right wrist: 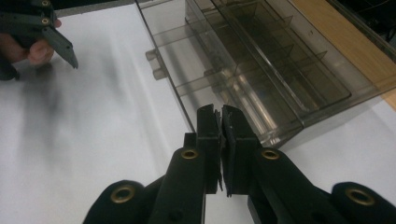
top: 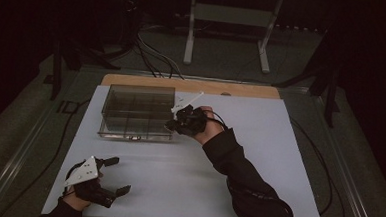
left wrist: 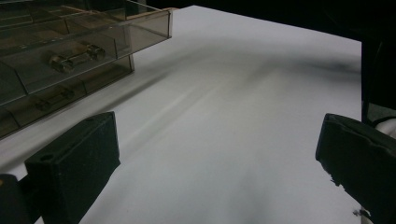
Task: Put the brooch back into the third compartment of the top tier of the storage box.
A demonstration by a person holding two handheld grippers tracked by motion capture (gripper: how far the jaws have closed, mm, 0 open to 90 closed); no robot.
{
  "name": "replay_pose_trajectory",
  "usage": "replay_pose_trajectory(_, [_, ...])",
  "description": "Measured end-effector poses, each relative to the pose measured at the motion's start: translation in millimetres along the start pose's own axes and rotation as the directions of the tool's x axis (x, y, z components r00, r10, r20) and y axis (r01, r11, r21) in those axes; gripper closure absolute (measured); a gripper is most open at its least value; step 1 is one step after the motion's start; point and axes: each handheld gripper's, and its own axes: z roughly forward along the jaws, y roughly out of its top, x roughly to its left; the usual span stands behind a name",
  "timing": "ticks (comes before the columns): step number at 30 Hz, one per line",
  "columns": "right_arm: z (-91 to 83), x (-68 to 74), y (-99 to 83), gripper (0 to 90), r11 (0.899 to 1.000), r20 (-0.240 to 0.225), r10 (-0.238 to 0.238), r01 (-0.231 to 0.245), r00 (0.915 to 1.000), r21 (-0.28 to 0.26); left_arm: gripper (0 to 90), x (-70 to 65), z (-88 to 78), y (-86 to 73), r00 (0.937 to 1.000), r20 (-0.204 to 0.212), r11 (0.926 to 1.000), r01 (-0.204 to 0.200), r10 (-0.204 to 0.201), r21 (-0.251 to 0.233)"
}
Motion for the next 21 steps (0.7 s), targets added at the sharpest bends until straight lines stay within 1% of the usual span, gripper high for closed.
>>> replay_pose_trajectory(9, [8.8,-3.4,13.7,87.0,1.000,-0.009,0.001,-0.001,1.0000,-0.002,0.6,-0.1,0.0,0.2,1.0000,0.002,1.0000,0.001,-0.001,-0.001])
replay_pose_trajectory(11, [11.6,-4.2,15.8,87.0,1.000,-0.014,0.008,-0.008,0.9999,-0.002,0.6,-0.2,-0.1,0.2,1.0000,0.004,1.0000,-0.001,0.001,-0.001])
replay_pose_trajectory(14, [15.6,-5.0,18.7,87.0,1.000,-0.015,0.006,-0.006,0.9999,0.005,0.6,0.2,-0.2,0.2,1.0000,0.002,1.0000,0.003,-0.003,-0.003])
replay_pose_trajectory(21, [26.5,-8.8,27.2,87.0,1.000,-0.027,0.025,-0.025,0.9993,0.013,0.6,-0.6,0.2,0.1,1.0000,0.004,1.0000,0.001,-0.001,0.000])
